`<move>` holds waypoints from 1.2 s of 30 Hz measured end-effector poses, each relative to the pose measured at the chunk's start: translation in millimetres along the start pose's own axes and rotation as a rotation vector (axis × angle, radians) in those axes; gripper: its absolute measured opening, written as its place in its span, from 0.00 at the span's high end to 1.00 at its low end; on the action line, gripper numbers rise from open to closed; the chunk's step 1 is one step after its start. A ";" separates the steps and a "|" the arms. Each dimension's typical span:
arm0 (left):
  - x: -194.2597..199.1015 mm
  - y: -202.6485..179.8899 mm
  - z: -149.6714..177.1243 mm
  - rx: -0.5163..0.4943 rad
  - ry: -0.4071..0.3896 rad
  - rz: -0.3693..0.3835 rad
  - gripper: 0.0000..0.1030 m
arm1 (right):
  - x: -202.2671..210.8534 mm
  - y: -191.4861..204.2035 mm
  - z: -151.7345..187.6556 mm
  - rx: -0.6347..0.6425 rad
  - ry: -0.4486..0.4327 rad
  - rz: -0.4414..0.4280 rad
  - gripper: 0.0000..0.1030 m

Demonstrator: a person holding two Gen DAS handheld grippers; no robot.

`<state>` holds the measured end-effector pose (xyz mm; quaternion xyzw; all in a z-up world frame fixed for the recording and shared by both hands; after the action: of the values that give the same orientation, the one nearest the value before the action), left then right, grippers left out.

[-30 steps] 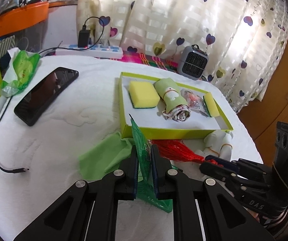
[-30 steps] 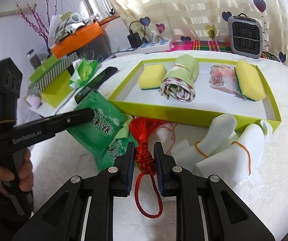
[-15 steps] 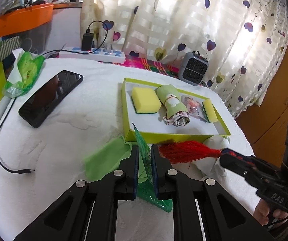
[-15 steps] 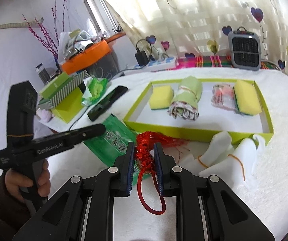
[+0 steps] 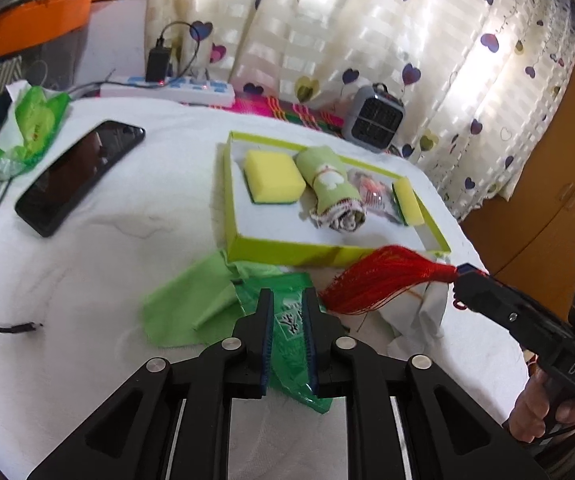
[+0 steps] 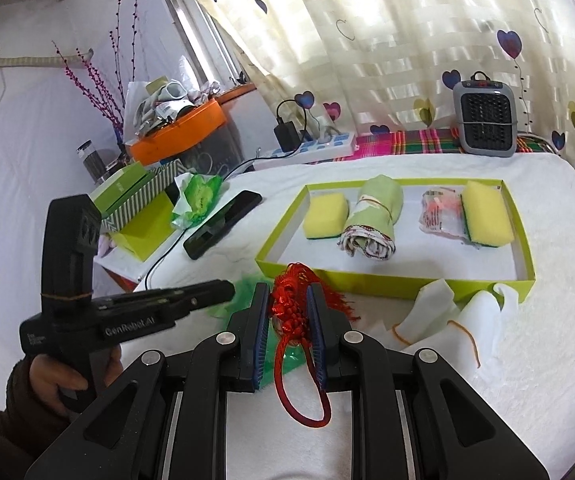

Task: Organize soft objects
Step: 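Lift the red tassel with the right gripper while the left lifts the green packet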

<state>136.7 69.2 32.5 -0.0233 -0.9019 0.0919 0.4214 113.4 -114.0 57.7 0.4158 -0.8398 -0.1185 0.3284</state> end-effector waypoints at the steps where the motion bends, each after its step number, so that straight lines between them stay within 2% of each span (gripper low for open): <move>1: -1.8 -0.3 1.7 0.010 0.008 0.015 0.77 | 0.2 -0.6 0.3 -0.001 -0.001 -0.001 0.81; 2: -4.8 -0.6 3.1 0.023 0.020 0.032 0.67 | 0.6 -1.0 0.5 -0.001 -0.001 -0.001 0.81; 3: -8.9 -0.4 4.8 0.035 0.035 0.041 0.63 | 0.8 -1.5 0.7 0.000 -0.003 0.003 0.81; 5: -13.1 -0.8 7.6 0.035 0.049 0.019 0.61 | 1.7 -4.6 2.2 -0.008 -0.004 0.016 0.81; 8: -12.2 -2.9 14.6 -0.013 0.049 -0.092 0.54 | 5.9 -8.7 2.7 -0.020 -0.015 0.014 0.81; 9: -11.6 -3.3 16.9 -0.015 0.051 -0.089 0.52 | 8.4 -9.7 2.3 -0.021 -0.021 0.017 0.81; 14: -17.9 -3.8 23.8 0.013 0.092 -0.056 0.51 | 10.6 -12.7 1.6 -0.022 -0.034 0.013 0.81; 16: -13.2 -5.7 22.1 0.035 0.077 -0.005 0.51 | 9.6 -15.1 3.7 -0.034 -0.031 0.006 0.81; 18: -11.8 -7.0 18.2 0.047 0.061 -0.003 0.51 | 9.6 -17.0 5.3 -0.036 -0.028 0.008 0.81; 22: -21.0 -10.1 15.6 0.087 0.094 0.041 0.51 | 12.0 -21.8 6.0 -0.047 -0.035 0.006 0.81; 29: -27.5 -15.3 7.6 0.138 0.084 0.093 0.51 | 15.8 -31.6 6.4 -0.066 -0.050 0.014 0.81; 32: -34.9 -20.0 6.7 0.160 0.109 0.131 0.51 | 22.6 -37.5 6.2 -0.090 -0.083 0.014 0.81; 35: -40.1 -26.3 6.8 0.144 0.120 0.120 0.51 | 35.7 -39.8 3.8 -0.100 -0.143 0.005 0.81; 36: -40.8 -27.3 6.6 0.156 0.119 0.142 0.51 | 39.5 -39.8 2.7 -0.101 -0.158 0.003 0.81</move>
<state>158.9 36.6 2.6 -0.0597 -0.8615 0.1899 0.4671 119.1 -169.7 54.8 0.3867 -0.8568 -0.1925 0.2817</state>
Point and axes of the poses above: each gripper's, at about its wrist camera, not at the fingertips, and x roughly against the way its jaws point, y to its left, z to its underside, the point moved 3 cm from there along -x, roughly the way its jaws point, and after that the axes turned 13 degrees about -z, right-handed, at the moved point
